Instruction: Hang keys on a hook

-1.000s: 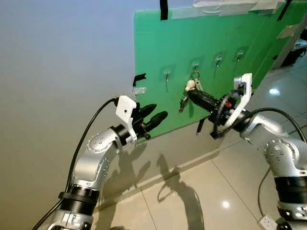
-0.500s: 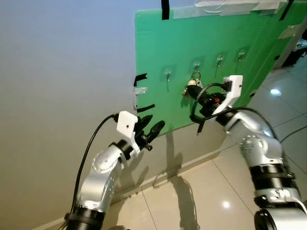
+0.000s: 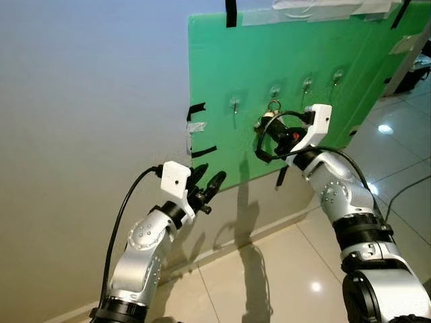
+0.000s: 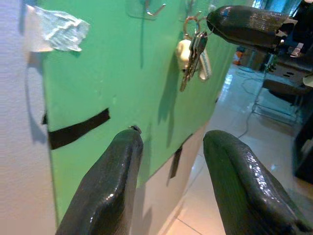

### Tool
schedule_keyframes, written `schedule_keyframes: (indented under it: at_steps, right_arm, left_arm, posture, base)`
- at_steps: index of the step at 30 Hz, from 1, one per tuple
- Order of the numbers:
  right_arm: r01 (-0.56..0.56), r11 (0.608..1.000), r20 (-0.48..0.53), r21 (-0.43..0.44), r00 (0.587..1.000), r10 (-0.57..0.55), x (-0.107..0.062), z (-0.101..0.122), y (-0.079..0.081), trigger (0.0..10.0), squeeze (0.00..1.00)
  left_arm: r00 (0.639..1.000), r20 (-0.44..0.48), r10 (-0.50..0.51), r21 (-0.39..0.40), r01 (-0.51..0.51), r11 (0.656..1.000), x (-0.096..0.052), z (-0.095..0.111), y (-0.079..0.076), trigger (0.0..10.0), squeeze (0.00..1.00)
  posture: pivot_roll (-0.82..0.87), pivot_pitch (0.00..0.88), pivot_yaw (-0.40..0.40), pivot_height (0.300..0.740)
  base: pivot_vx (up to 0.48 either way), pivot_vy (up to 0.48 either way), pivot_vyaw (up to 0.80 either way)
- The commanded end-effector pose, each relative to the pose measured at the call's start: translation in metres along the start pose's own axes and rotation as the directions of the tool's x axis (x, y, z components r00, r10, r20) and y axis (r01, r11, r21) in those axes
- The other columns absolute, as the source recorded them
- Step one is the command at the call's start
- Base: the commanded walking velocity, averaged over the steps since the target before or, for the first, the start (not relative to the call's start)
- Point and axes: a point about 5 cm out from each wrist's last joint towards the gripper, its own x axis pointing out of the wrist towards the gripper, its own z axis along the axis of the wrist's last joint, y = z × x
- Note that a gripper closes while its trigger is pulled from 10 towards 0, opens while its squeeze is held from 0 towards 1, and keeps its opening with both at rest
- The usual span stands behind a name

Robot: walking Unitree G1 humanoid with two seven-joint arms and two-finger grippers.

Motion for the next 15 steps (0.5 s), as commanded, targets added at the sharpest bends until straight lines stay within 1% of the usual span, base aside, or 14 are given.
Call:
schedule_keyframes:
  at_steps: [1, 8, 15]
  right_arm:
    - [-0.001, 1.000, 0.035, -0.014, 0.999, 0.001, 0.005, 0.010, 0.001, 0.0, 0.00]
    - [-0.039, 0.999, 0.046, -0.011, 0.998, 0.039, 0.017, 0.013, 0.008, 0.0, 0.00]
    - [-0.055, 0.999, 0.058, -0.003, 0.997, 0.055, 0.021, 0.018, 0.009, 0.0, 0.00]
  left_arm:
    - [1.000, 0.012, 0.018, 0.023, -0.018, 1.000, -0.002, 0.001, 0.001, 10.0, 0.00]
    - [0.999, 0.021, 0.037, 0.024, -0.037, 0.999, -0.001, 0.001, -0.001, 10.0, 0.00]
    - [0.999, 0.023, 0.039, 0.019, -0.039, 0.999, -0.001, 0.000, -0.002, 10.0, 0.00]
  posture:
    - [0.01, 0.000, -0.029, 0.740]
    - [0.01, 0.000, -0.039, 0.740]
    - [0.01, 0.000, -0.046, 0.740]
  base:
    - [0.000, 0.000, 0.00]
    - [0.000, 0.000, 0.00]
    - [0.000, 0.000, 0.00]
